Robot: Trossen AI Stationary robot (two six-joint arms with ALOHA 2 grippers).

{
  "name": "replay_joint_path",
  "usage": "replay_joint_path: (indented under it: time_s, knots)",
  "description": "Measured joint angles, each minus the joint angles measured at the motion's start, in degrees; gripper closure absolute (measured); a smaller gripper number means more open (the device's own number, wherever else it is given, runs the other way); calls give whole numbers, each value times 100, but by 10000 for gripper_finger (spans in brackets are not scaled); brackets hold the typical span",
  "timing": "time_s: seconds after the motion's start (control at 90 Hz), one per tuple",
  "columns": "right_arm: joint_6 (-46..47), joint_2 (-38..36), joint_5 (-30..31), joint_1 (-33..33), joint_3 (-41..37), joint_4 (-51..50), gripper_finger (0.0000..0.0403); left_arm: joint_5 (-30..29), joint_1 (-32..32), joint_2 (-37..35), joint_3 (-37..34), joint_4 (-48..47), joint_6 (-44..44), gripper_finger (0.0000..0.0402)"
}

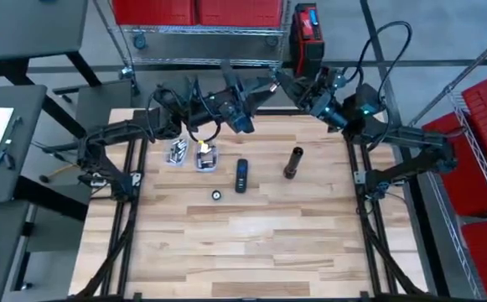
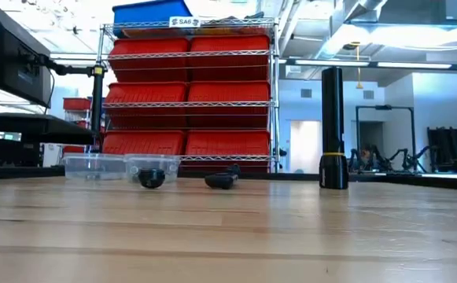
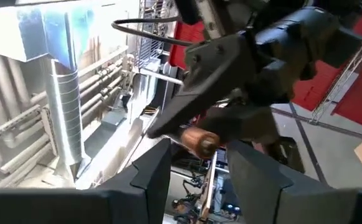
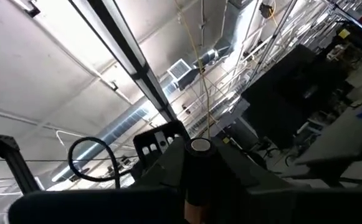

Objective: Insert battery
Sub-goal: Insert the brown battery into the flashlight battery compartment

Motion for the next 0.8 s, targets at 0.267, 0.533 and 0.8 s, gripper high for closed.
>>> replay_joint_path:
  time_s: [0.267,0.533,0.8]
  knots:
    - [-10,43,6,0,-1,16,367,1,-5,0,0,-8,-325,289]
    - [-200,44,22,0,0,26,367,-5,-5,0,0,-10,-1004,309]
    - [-197,41,62,-2,0,34,363,-46,-3,0,0,26,-1380,352]
